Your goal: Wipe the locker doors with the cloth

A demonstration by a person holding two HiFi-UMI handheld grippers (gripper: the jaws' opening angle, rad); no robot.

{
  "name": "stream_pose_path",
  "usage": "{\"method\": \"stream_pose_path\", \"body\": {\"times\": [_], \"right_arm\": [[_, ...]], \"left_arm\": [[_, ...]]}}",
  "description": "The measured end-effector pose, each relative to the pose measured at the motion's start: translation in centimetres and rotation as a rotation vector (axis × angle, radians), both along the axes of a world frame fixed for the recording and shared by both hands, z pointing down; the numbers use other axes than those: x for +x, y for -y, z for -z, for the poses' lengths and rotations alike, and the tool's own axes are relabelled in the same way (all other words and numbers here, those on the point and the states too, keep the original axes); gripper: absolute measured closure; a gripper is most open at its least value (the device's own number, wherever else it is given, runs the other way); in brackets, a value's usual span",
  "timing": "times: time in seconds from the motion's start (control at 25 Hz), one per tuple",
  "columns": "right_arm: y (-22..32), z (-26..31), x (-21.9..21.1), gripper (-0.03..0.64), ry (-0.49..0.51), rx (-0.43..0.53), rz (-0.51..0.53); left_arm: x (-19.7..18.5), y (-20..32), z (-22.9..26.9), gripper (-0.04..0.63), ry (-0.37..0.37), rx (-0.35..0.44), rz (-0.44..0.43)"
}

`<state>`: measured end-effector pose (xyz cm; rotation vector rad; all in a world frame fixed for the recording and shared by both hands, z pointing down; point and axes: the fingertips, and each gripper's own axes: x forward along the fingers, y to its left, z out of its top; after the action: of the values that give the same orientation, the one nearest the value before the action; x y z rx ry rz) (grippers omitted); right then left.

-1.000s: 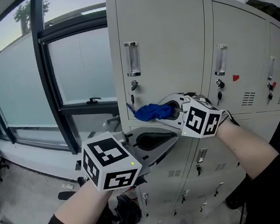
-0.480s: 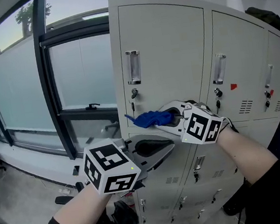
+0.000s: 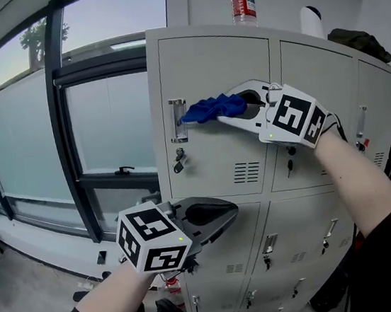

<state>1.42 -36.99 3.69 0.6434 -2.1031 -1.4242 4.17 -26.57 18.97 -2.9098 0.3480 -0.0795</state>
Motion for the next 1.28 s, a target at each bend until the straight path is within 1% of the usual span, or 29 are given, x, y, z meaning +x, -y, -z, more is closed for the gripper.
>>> {"method": "stream_pose_path", "body": {"times": [0.12,0.24,0.48,0.64,0.76,1.0,1.28], "right_arm": [[-0.2,4.4,0.2,0.514,0.031,0.052,-0.005],[-0.1,7.6,0.3,0.514,0.049,0.094,-0.020],[-0.1,12.9,1.3,0.514,0.080,0.171,-0.048],[0.6,15.1,2.5,0.514,0.082,0.211,-0.081],[1.5,14.6,3.0,0.514,0.081,0.201,-0.097],[1.5,10.5,2.8,0.514,0.080,0.141,-0.043],[1.8,4.6,2.4,0.514,-0.013,0.080,-0.047]], "left_arm": [[0.4,0.3,0.2,0.588,0.000,0.002,-0.004],[0.8,0.5,0.2,0.588,0.002,0.003,-0.007],[1.2,0.2,0.6,0.588,0.006,0.018,-0.007],[1.2,0.3,0.8,0.588,0.006,0.027,0.007],[1.2,0.4,0.9,0.588,0.007,0.027,0.015],[1.6,0.4,0.3,0.588,0.016,0.014,0.019],[2.1,0.4,-0.3,0.588,0.024,0.000,0.007]]}}
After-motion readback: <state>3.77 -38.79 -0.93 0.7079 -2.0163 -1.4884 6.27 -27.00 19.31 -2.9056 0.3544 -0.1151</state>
